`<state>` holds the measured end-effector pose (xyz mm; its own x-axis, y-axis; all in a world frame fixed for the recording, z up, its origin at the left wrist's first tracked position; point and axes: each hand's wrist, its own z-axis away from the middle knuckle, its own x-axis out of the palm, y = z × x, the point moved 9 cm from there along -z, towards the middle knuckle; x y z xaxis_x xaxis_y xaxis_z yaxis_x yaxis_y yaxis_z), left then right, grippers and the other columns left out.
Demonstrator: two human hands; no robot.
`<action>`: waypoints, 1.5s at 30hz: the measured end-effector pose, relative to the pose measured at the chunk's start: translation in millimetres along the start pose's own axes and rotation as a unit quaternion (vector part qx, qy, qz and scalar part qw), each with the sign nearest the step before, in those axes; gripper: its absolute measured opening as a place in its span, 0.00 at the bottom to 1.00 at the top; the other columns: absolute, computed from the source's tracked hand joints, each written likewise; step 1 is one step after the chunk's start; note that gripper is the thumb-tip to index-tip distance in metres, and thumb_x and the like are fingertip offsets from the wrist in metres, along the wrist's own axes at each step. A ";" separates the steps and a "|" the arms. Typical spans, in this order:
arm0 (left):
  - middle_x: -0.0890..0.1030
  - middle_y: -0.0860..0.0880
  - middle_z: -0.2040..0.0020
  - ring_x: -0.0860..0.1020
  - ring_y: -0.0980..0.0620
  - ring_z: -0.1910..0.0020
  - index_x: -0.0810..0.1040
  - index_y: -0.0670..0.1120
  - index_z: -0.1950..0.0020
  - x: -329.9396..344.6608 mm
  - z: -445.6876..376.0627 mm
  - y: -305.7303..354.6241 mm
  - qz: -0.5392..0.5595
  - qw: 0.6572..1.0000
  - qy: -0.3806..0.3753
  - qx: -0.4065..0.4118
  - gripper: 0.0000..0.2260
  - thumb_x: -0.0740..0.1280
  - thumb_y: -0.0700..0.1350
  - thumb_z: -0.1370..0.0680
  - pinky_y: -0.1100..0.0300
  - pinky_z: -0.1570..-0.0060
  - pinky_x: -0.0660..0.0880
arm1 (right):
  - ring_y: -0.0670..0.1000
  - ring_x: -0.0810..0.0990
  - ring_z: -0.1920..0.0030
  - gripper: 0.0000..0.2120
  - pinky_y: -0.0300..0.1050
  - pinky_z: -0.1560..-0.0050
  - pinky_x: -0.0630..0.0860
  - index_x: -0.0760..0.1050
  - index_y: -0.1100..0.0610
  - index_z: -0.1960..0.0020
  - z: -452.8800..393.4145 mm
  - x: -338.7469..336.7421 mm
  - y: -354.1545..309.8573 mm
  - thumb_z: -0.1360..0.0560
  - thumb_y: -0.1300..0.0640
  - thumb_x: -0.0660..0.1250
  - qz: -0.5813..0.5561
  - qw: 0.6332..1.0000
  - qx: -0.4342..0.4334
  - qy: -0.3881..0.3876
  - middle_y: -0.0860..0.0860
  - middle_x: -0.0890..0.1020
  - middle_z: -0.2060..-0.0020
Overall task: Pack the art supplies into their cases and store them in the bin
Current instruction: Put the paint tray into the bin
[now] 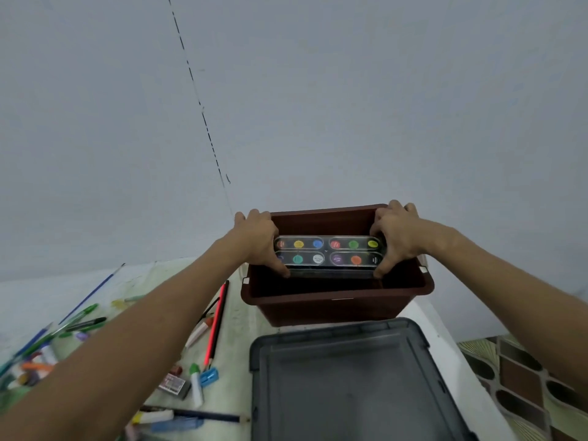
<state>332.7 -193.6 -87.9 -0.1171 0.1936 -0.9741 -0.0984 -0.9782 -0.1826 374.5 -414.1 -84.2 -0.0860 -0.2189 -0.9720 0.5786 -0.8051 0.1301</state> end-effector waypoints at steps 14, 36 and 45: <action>0.76 0.54 0.63 0.75 0.52 0.59 0.73 0.50 0.58 33.6 -27.4 25.1 -0.187 0.974 -0.101 0.073 0.34 0.66 0.78 0.45 0.50 0.42 0.63 | 0.48 0.76 0.58 0.35 0.45 0.45 0.66 0.75 0.50 0.59 -36.4 26.7 -16.5 0.52 0.23 0.70 0.128 0.988 -0.062 -0.067 0.44 0.79 0.61; 0.81 0.54 0.56 0.77 0.52 0.54 0.79 0.51 0.51 24.8 -27.8 18.2 -0.118 0.989 -0.056 0.070 0.31 0.73 0.71 0.43 0.55 0.49 0.63 | 0.50 0.75 0.58 0.32 0.42 0.53 0.64 0.78 0.53 0.59 -35.6 18.6 -12.9 0.50 0.29 0.75 0.060 0.998 -0.009 -0.005 0.48 0.79 0.62; 0.79 0.51 0.47 0.74 0.52 0.52 0.78 0.49 0.44 -6.6 -2.7 -3.3 0.080 0.995 -0.008 0.056 0.23 0.76 0.58 0.34 0.58 0.55 0.72 | 0.46 0.80 0.60 0.22 0.41 0.57 0.77 0.79 0.52 0.53 -22.1 -16.1 -31.9 0.38 0.39 0.77 -0.174 0.981 -0.031 0.077 0.45 0.81 0.62</action>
<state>336.4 -191.9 -81.3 -0.1549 0.0387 -0.9872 -0.1862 -0.9825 -0.0093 375.3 -372.7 -77.0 -0.1655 0.1529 -0.9743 0.5841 -0.7808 -0.2218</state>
